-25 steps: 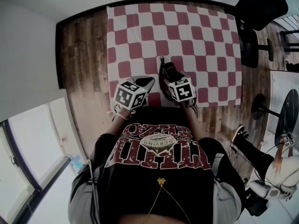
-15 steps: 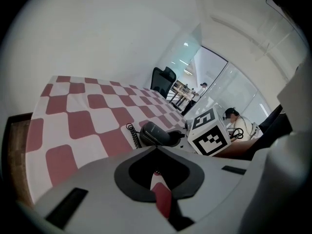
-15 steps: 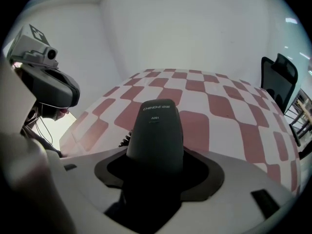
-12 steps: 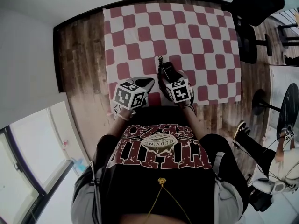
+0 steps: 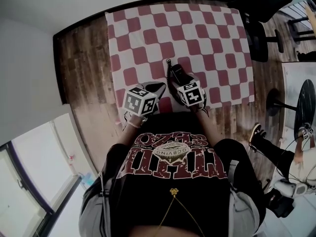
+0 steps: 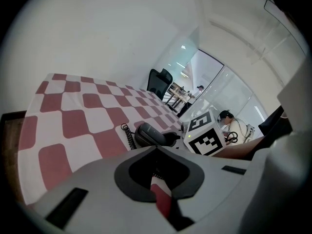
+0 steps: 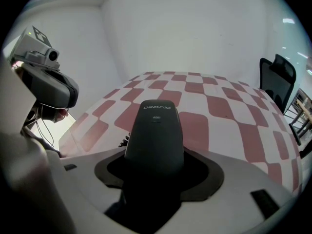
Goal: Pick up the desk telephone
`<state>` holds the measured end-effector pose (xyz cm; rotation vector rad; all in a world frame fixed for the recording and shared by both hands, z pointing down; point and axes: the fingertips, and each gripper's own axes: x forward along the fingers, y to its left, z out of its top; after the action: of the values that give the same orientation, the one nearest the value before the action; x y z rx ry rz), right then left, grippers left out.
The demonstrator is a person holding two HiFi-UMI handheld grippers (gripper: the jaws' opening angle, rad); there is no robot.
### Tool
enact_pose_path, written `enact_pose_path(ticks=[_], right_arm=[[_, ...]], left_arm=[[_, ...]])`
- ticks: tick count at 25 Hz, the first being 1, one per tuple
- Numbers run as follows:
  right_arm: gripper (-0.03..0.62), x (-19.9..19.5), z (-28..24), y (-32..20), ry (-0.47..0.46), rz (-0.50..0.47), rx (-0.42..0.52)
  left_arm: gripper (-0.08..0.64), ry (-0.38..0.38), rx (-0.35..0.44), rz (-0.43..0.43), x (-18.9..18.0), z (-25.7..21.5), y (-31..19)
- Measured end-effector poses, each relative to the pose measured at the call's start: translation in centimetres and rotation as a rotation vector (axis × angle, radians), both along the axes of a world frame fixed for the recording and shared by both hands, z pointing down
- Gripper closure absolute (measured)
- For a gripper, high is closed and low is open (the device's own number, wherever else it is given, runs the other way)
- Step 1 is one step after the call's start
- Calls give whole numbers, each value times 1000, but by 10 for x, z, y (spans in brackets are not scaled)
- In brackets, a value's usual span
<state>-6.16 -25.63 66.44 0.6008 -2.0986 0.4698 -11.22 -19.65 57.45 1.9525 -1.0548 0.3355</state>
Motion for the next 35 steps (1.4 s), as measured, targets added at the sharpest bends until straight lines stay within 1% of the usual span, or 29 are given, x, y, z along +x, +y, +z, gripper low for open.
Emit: enact_pose_path(ticks=[4,11,20,28,35], right_arm=[[310,0,0,-1,-2,1,-1],[310,-1,-1,0,-9,1,-4],[310,2,-2,4,10,-20,-23],[310,10,-10,13,20,-41,-52],[310,16,-20,17,29,-67,-56]], left_arm=[[552,1,4,8,2,-1,2],[552,-34,12,4,0,3,-1],[552,-58,10,44,10,3,3],[552,-60,2,54,13,4,5],[552,-53,-1,59,17,5,6]])
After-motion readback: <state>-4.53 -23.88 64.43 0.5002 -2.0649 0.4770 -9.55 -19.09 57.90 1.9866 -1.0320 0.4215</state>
